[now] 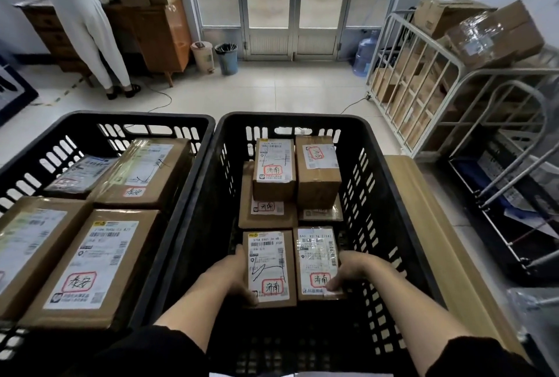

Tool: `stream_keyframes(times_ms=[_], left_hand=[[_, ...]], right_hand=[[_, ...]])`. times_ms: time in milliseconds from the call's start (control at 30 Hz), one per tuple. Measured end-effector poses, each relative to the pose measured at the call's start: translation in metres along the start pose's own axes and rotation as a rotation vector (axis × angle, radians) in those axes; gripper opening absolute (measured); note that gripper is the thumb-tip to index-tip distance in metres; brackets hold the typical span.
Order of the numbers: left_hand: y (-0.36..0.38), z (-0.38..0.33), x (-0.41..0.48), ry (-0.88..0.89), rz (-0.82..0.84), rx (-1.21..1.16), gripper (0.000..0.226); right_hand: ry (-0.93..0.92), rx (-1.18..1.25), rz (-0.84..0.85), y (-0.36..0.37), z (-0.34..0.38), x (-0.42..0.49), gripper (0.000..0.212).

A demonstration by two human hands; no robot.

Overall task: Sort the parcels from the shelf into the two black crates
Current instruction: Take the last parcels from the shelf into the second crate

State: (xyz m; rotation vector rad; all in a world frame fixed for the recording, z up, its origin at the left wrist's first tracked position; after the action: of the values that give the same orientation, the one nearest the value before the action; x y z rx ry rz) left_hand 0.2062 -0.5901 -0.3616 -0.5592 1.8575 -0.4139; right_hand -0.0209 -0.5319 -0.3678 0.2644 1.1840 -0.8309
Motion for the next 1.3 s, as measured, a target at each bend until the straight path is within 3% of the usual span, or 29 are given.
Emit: stream_keyframes(times_ms=[100, 200, 367, 433, 533, 767, 1067, 1300], left_hand=[[-0.003, -0.012, -0.007, 0.058, -0.035, 0.059, 0.130], [-0.008, -0.024, -0.014, 0.097, -0.081, 0.179, 0.124], [-0.020, -0.052, -0.024, 0.169, -0.292, 0.527, 0.110], [-0.012, -0.059, -0.022, 0.187, -0.255, 0.635, 0.117], [-0.001, -0.055, -0.016, 0.182, -0.149, 0.664, 0.127], [0.006, -0.049, -0.005, 0.180, -0.062, 0.595, 0.118], [0.009, -0.046, 0.000, 0.165, -0.033, 0.604, 0.118], [0.002, -0.053, -0.011, 0.161, -0.104, 0.634, 0.112]], right_hand=[[-0.056, 0.012, -0.078, -0.003, 0.004, -0.004, 0.037], [-0.069, -0.043, -0.165, -0.008, 0.006, -0.010, 0.057], [-0.024, -0.384, -0.369, -0.019, 0.026, -0.023, 0.103], [-0.073, -0.551, -0.401, -0.012, 0.040, -0.024, 0.110], [-0.161, -0.692, -0.376, 0.003, 0.053, -0.022, 0.107], [-0.188, -0.749, -0.342, 0.006, 0.051, -0.010, 0.101], [-0.174, -0.765, -0.304, 0.010, 0.048, -0.001, 0.104], [-0.140, -0.775, -0.319, 0.010, 0.052, -0.012, 0.103]])
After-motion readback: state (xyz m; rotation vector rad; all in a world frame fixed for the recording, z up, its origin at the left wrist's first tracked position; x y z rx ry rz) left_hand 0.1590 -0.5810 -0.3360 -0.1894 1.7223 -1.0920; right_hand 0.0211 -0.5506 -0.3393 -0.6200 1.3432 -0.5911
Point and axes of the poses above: each hand's wrist, its own x-axis towards the middle knuckle, its own y-axis out of the palm, z = x × y, the point moved 10 cm from there along x, towards the middle knuckle, and after that the axes turned 11 degrees about z, right-handed, at the moved point
